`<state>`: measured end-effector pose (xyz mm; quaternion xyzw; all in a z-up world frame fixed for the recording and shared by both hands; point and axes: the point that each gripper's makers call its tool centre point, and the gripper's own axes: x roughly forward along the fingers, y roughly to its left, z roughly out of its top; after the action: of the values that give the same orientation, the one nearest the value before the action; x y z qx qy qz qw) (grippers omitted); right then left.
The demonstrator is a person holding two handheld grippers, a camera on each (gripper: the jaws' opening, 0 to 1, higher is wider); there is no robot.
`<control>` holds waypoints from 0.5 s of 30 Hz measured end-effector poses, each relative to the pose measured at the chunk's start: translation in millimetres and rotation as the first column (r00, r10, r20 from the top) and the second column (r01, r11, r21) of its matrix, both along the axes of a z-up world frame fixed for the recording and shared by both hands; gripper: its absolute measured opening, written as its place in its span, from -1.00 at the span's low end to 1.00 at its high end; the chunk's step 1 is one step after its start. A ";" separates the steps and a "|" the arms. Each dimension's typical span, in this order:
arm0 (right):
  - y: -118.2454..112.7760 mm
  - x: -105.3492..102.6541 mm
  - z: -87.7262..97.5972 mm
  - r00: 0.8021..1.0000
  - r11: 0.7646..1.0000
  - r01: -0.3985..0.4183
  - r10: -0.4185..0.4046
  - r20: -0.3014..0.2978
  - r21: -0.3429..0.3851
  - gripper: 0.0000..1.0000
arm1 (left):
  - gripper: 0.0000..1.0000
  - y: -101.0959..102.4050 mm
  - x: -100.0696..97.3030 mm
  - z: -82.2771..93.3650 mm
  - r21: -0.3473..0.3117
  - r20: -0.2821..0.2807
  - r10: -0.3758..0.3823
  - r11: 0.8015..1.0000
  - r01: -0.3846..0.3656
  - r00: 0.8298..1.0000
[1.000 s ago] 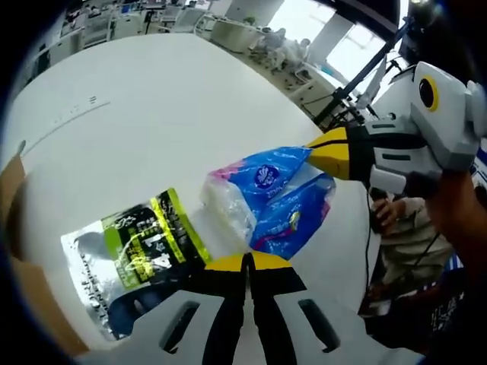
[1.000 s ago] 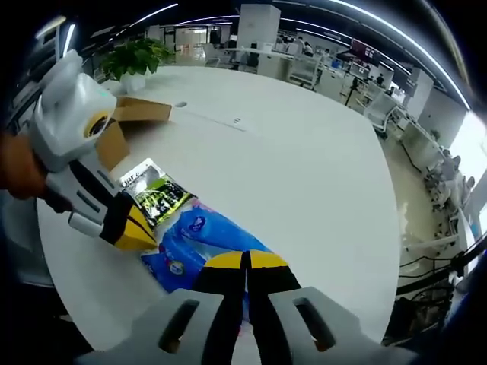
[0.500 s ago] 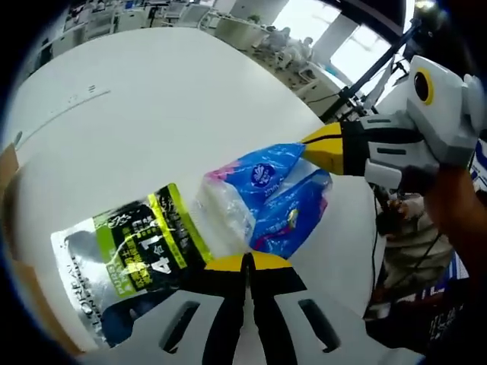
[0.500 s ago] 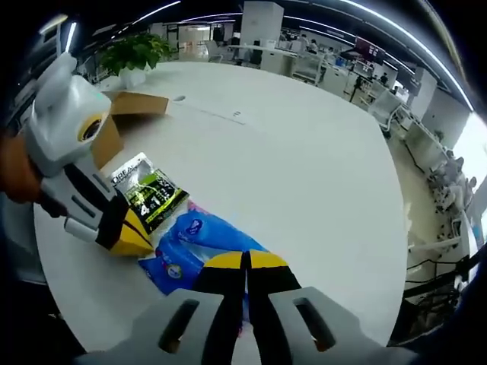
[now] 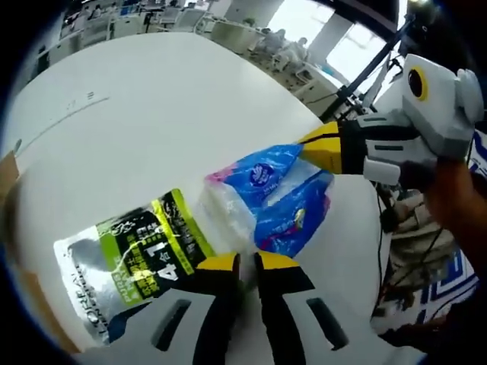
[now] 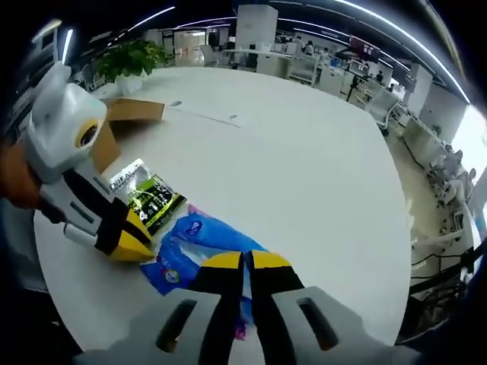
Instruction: Operate the shoe box by opening the lid, removing the specified soft item, and placing it in the target area until the item is outside and the box remains undamaged.
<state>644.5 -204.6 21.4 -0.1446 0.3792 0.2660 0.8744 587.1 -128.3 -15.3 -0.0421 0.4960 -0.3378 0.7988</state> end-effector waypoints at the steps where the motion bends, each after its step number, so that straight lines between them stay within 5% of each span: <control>1: -0.2 1.0 0.7 1.000 0.999 0.023 -0.023 -0.002 0.023 -0.74 | -0.61 1.7 0.7 0.3 0.001 0.005 0.004 1.000 -0.004 1.000; 3: -3.4 0.6 1.0 1.000 1.000 0.026 -0.026 -0.002 0.018 -0.66 | -0.39 3.7 3.1 1.4 -0.010 0.025 0.018 1.000 -0.018 1.000; 8: -8.8 1.0 9.7 0.999 0.998 0.048 -0.049 0.020 0.026 -0.54 | -0.38 8.8 -1.1 7.8 -0.028 0.018 0.025 0.999 -0.024 1.000; 15: -1.2 -2.4 22.9 0.997 0.997 0.061 -0.063 0.049 0.046 -0.38 | -0.26 20.4 -12.6 50.5 -0.066 0.090 0.000 0.998 0.006 0.996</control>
<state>642.0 -205.9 44.3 -0.1198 0.3552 0.2436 0.8945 574.5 -107.9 35.2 -0.0526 0.4480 -0.3569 0.8180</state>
